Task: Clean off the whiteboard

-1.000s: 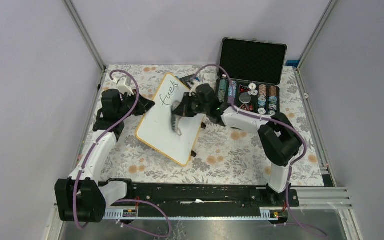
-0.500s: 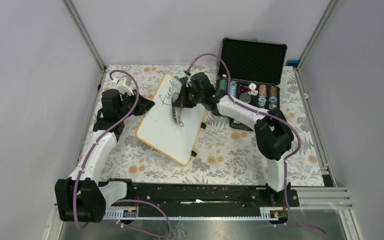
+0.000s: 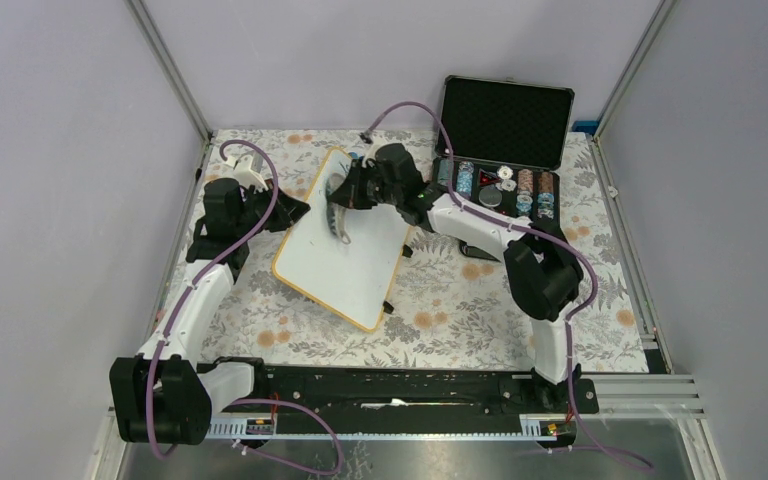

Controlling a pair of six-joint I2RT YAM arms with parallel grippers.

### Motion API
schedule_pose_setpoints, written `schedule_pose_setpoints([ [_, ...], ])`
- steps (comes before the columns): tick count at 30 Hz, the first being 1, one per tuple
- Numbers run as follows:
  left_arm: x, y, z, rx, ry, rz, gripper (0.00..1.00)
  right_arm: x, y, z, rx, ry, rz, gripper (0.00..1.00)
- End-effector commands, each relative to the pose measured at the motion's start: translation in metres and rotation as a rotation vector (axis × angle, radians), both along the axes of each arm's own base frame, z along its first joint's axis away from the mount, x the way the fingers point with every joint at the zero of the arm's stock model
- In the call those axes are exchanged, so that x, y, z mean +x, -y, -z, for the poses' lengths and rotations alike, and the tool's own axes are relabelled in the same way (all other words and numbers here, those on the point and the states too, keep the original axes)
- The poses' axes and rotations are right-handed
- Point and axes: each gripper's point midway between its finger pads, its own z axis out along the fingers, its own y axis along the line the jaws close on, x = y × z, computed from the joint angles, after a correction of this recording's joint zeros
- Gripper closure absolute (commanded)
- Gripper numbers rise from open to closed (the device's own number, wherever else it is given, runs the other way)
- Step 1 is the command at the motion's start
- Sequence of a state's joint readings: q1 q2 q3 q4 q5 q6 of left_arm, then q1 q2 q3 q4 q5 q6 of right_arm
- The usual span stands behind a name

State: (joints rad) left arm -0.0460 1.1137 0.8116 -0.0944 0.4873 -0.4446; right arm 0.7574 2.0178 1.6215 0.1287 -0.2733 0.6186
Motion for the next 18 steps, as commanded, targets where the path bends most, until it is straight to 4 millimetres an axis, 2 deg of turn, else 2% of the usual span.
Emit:
schedule_pose_setpoints([
  [1, -0.025, 0.030, -0.002, -0.038, -0.034, 0.160, 1.00, 0.008, 0.070, 0.097, -0.173, -0.161, 0.131, 1.00],
  [4, -0.025, 0.031, -0.002, -0.037, -0.033, 0.160, 1.00, 0.009, 0.094, 0.107, -0.204, -0.171, 0.181, 1.00],
  [7, -0.024, 0.031, -0.001, -0.037, -0.038, 0.161, 1.00, 0.012, 0.088, 0.091, -0.184, -0.149, 0.167, 1.00],
  [11, -0.023, 0.031, 0.001, -0.037, -0.042, 0.161, 1.00, 0.008, 0.051, 0.059, -0.144, -0.095, 0.099, 1.00],
  [14, -0.023, 0.032, 0.002, -0.035, -0.044, 0.164, 1.00, 0.003, 0.013, 0.026, -0.119, -0.025, 0.039, 1.00],
  [18, -0.024, 0.033, 0.003, -0.029, -0.043, 0.165, 1.00, -0.004, -0.027, -0.012, -0.091, 0.037, -0.026, 1.00],
])
